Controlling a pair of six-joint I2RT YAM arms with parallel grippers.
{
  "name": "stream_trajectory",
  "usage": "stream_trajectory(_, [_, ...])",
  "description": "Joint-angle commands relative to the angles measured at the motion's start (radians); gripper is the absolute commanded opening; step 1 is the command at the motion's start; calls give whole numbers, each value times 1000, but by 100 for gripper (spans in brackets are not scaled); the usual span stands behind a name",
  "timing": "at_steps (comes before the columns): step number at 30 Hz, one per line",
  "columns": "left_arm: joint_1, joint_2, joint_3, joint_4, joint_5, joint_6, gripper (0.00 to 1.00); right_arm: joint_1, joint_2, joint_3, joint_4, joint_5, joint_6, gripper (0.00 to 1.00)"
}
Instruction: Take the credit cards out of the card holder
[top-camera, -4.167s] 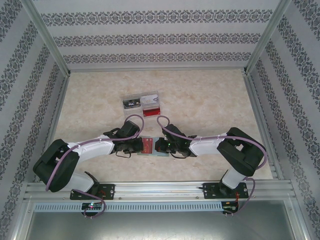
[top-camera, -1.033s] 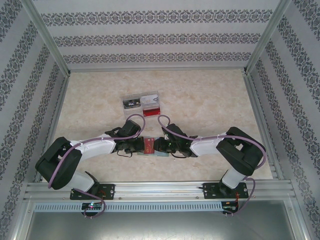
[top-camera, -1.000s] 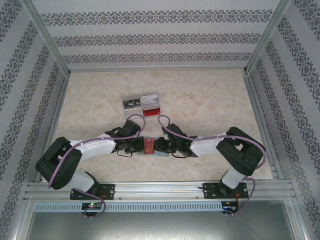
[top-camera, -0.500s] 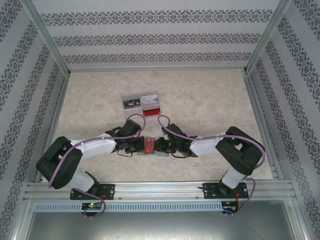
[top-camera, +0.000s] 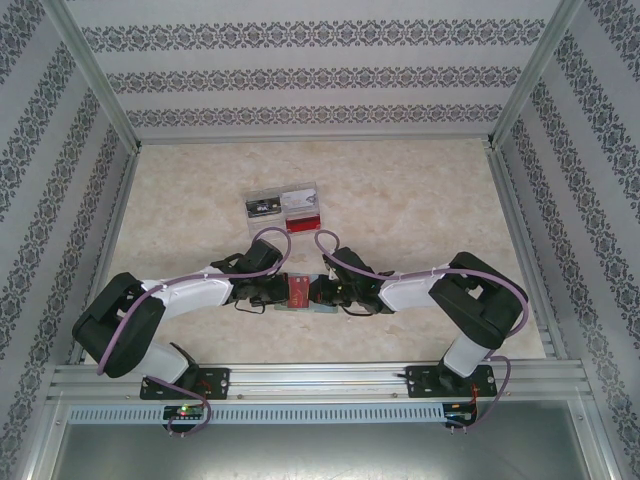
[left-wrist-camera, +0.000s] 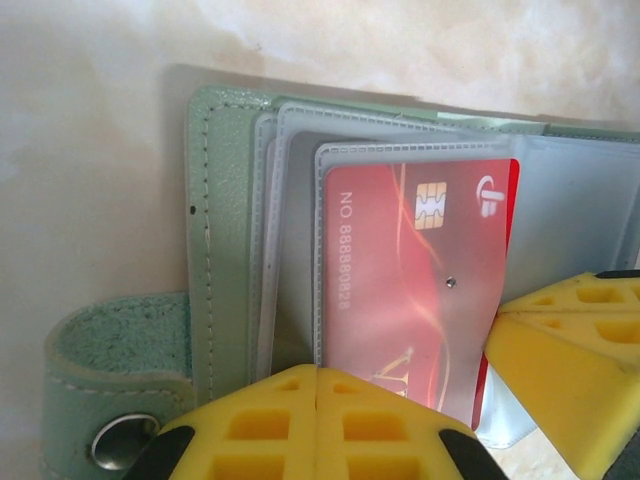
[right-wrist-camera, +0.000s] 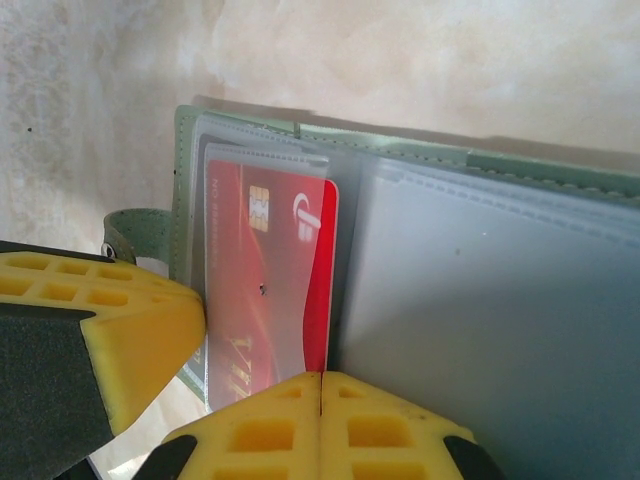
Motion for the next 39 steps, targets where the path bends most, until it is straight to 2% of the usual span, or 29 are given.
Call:
stream_trajectory(1, [-6,16,10,-72,-49,-6,0,-5,-30,-17,-3,11,-9,0])
stream_trajectory(16, [-6,27,18,-87,-60,-2,0,-46,-93,-81,-6,17,-19,0])
stream_trajectory(17, [-6,27,18,-85,-56,0,0,-47,-91,-78,-2,14,-25,7])
stream_trajectory(20, [-5,25,16,-80,-50,0,0,-47,-78,-60,14,-13,-38,17])
stream_trajectory(28, [-6,29,17,-74,-41,2,0,-47,-43,-25,22,-29,-52,20])
stream_trajectory(33, [-5,27,18,-76,-38,5,0,-47,-23,-21,27,-32,-48,18])
stream_trajectory(37, [-5,24,19,-83,-44,6,0,-50,-29,-35,24,-23,-46,3])
stream_trajectory(39, [-5,23,20,-86,-49,6,0,-58,-47,-51,22,-15,-43,1])
